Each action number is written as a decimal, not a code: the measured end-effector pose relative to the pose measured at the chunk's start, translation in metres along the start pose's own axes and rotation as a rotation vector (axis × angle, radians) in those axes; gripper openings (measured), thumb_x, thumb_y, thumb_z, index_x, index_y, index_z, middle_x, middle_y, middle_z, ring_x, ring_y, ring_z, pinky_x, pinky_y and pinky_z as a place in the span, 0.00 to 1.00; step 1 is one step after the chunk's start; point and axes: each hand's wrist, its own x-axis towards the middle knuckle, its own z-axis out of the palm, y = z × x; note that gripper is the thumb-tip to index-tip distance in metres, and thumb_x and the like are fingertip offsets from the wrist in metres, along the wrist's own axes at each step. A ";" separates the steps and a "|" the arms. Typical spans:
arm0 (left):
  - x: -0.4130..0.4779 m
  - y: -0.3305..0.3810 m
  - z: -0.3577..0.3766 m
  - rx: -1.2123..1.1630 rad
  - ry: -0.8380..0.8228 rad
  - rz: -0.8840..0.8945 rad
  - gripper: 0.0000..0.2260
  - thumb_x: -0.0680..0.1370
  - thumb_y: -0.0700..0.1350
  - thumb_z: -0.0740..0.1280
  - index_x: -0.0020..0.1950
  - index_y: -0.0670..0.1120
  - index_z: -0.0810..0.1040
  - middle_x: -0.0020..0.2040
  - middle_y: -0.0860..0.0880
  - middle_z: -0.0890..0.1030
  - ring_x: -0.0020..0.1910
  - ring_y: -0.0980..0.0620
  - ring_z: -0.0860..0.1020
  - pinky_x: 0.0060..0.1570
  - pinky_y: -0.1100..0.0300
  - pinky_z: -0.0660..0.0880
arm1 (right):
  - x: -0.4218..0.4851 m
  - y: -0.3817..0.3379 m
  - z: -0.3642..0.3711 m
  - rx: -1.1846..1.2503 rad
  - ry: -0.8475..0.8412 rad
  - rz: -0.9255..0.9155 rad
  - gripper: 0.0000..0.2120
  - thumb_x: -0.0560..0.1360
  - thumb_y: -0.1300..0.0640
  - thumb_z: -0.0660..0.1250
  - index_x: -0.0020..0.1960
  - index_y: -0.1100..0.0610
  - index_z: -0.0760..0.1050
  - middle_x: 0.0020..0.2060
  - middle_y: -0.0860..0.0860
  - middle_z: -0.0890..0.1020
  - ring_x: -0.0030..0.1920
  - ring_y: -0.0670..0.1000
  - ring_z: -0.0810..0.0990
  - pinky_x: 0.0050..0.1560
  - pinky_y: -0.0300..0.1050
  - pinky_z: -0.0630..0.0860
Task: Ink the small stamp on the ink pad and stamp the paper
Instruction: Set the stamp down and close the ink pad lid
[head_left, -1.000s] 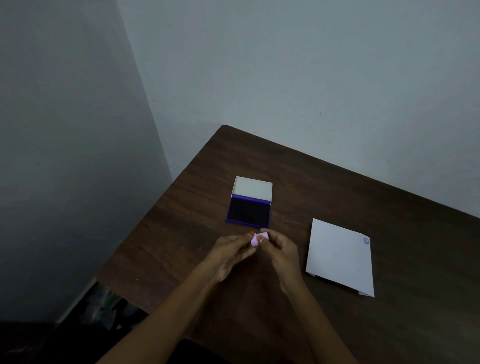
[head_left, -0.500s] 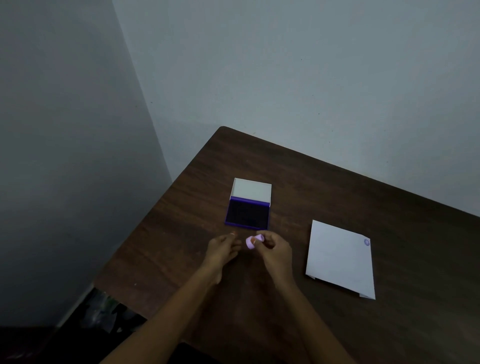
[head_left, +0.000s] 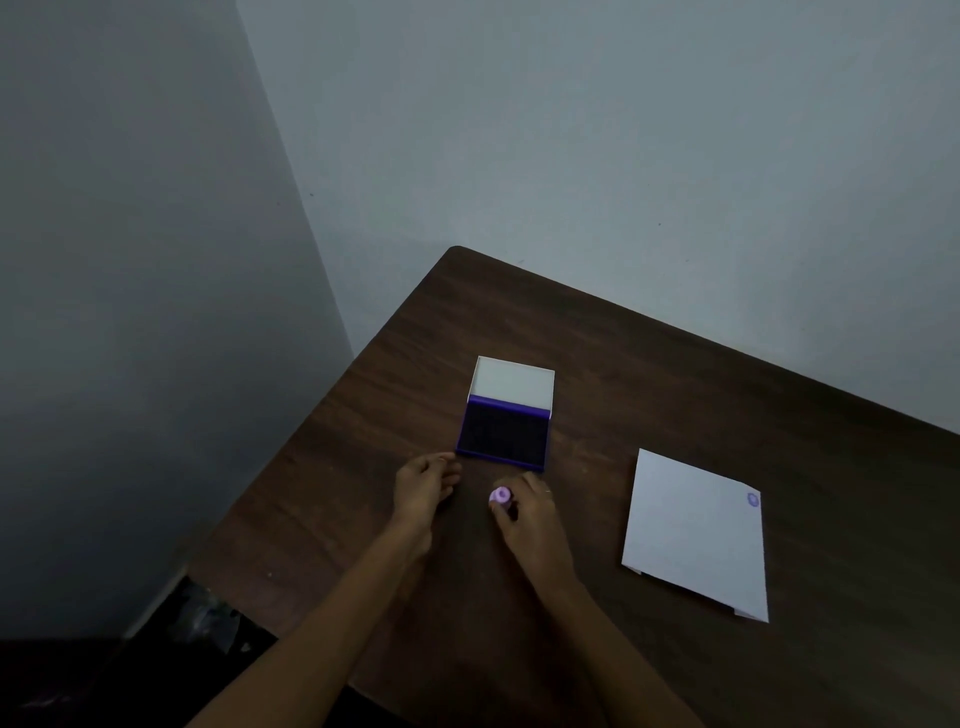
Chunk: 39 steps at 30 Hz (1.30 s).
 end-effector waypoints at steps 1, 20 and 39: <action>0.002 0.000 0.002 0.006 0.005 0.005 0.09 0.79 0.39 0.58 0.53 0.41 0.77 0.43 0.47 0.79 0.43 0.52 0.77 0.42 0.63 0.74 | 0.000 0.001 0.001 0.009 -0.022 0.012 0.16 0.75 0.57 0.64 0.62 0.58 0.71 0.62 0.55 0.75 0.62 0.50 0.71 0.66 0.44 0.67; 0.082 0.066 0.064 0.424 -0.023 0.273 0.16 0.78 0.39 0.62 0.65 0.41 0.68 0.64 0.40 0.73 0.61 0.45 0.73 0.56 0.55 0.71 | 0.114 0.010 -0.067 0.395 0.233 0.267 0.19 0.77 0.55 0.60 0.67 0.58 0.64 0.65 0.57 0.73 0.64 0.54 0.72 0.63 0.49 0.71; 0.073 0.084 0.064 0.432 -0.081 0.343 0.16 0.78 0.40 0.61 0.65 0.45 0.67 0.63 0.42 0.73 0.49 0.52 0.72 0.41 0.60 0.74 | 0.107 -0.010 -0.075 0.430 0.237 0.215 0.22 0.77 0.56 0.61 0.69 0.53 0.60 0.67 0.56 0.70 0.66 0.54 0.69 0.63 0.51 0.72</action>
